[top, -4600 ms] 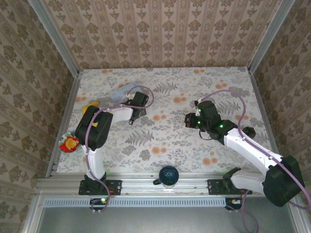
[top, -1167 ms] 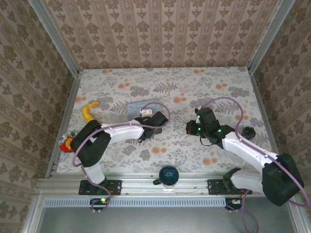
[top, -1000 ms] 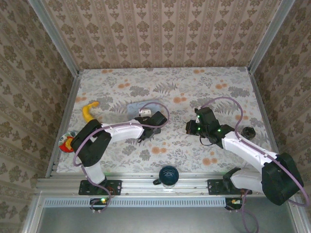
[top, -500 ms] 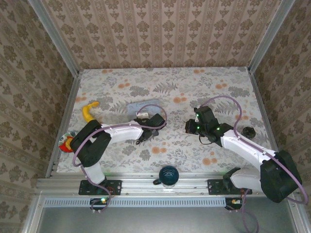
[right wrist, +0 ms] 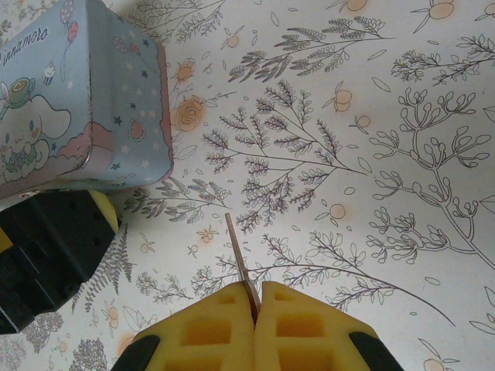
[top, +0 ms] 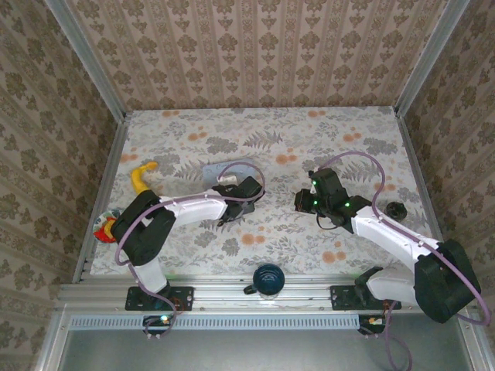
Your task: Unlock the padlock with the key
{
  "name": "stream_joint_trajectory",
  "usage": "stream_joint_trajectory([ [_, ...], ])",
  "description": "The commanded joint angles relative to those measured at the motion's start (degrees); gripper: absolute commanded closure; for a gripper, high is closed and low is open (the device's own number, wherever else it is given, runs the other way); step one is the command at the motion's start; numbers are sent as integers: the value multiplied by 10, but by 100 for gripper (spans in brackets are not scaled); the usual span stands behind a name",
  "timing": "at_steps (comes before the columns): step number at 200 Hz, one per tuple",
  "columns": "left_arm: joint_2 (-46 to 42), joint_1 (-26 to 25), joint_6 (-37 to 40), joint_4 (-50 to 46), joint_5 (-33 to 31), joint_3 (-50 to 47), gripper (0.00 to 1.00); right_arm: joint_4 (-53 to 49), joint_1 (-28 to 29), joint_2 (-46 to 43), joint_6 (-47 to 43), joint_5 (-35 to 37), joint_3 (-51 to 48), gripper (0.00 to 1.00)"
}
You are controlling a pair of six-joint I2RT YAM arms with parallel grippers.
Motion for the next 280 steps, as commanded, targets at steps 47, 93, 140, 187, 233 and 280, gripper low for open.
stream_joint_trajectory([
  [47, 10, 8, 13, 18, 11, 10, 27, 1, -3, 1, -4, 11, 6, 100],
  [93, 24, 9, 21, 26, -1, 15, 32, 1, -3, -1, -2, 12, 3, 100],
  [140, 32, 11, 36, 18, -32, 22, 47, 4, -3, -1, 0, 12, 0, 100],
  [187, 34, 13, 41, 47, -17, 12, 53, 5, -3, -1, 0, 12, 0, 100],
  [233, 39, 13, 37, 59, -4, 4, 54, 6, -3, -3, 1, 12, -1, 100],
  [280, 43, 13, 32, 61, -1, 0, 59, 7, -3, -4, 2, 11, -2, 100],
])
